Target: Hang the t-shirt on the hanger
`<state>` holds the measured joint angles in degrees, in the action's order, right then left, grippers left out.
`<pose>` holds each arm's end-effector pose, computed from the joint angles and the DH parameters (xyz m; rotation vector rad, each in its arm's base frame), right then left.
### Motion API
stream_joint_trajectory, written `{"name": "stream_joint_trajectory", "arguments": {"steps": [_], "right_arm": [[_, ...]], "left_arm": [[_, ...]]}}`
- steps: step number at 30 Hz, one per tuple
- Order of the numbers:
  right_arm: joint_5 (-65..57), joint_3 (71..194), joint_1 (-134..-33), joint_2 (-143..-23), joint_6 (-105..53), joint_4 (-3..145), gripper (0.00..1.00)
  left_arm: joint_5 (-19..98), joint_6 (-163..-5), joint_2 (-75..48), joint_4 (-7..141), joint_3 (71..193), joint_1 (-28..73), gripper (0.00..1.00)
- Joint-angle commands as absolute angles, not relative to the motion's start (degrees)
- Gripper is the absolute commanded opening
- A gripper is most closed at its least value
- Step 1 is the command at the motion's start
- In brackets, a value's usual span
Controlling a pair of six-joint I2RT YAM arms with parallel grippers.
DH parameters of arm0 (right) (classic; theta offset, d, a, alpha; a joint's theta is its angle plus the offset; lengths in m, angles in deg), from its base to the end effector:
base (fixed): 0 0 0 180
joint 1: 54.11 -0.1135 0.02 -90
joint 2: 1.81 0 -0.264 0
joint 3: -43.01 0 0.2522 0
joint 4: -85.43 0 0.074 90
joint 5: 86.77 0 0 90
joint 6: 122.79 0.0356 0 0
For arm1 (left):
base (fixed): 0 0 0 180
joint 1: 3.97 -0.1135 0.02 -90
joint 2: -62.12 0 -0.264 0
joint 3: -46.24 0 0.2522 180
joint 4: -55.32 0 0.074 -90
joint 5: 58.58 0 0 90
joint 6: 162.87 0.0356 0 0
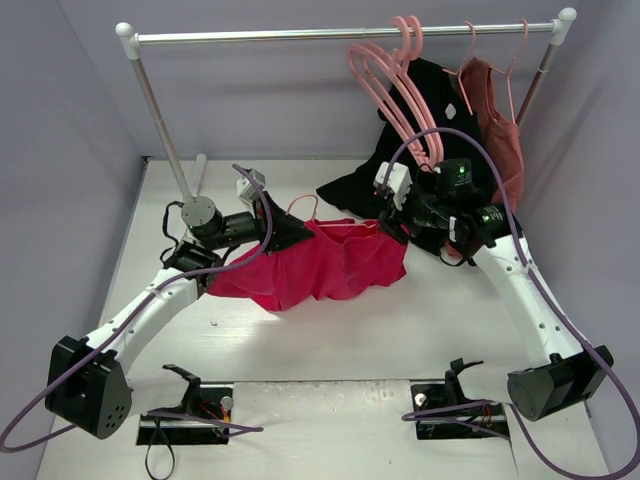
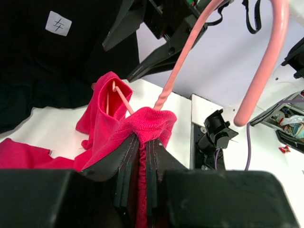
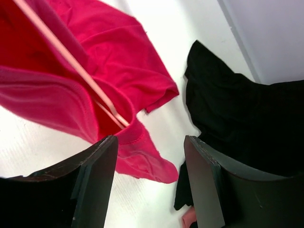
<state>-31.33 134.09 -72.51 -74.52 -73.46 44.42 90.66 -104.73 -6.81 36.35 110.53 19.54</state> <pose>0.2557 0.1064 0.4053 -1.2572 1.4337 0.3296 0.2315 -0.1341 0.3623 0.8600 1.3746 -1.4414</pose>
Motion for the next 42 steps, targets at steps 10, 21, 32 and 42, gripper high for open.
{"name": "stream_joint_trajectory", "arguments": {"steps": [10, 21, 32, 42], "right_arm": [[-26.22, 131.13, -70.81, -72.39, -77.09, 42.05, 0.6], [-28.84, 129.46, -70.72, -74.94, -78.58, 45.21, 0.59], [-35.34, 128.84, -70.73, -76.7, -79.55, 48.73, 0.28], [-43.08, 129.98, -70.9, -74.76, -80.52, 46.89, 0.15]], "left_arm": [[93.2, -103.02, -5.29, 34.1, 116.6, 19.41, 0.0], [94.34, -103.2, -5.29, 34.45, 116.87, 19.5, 0.0], [96.54, -103.2, -5.2, 35.86, 118.1, 19.94, 0.0], [97.68, -101.53, -5.99, 38.84, 119.94, 20.29, 0.0]]}}
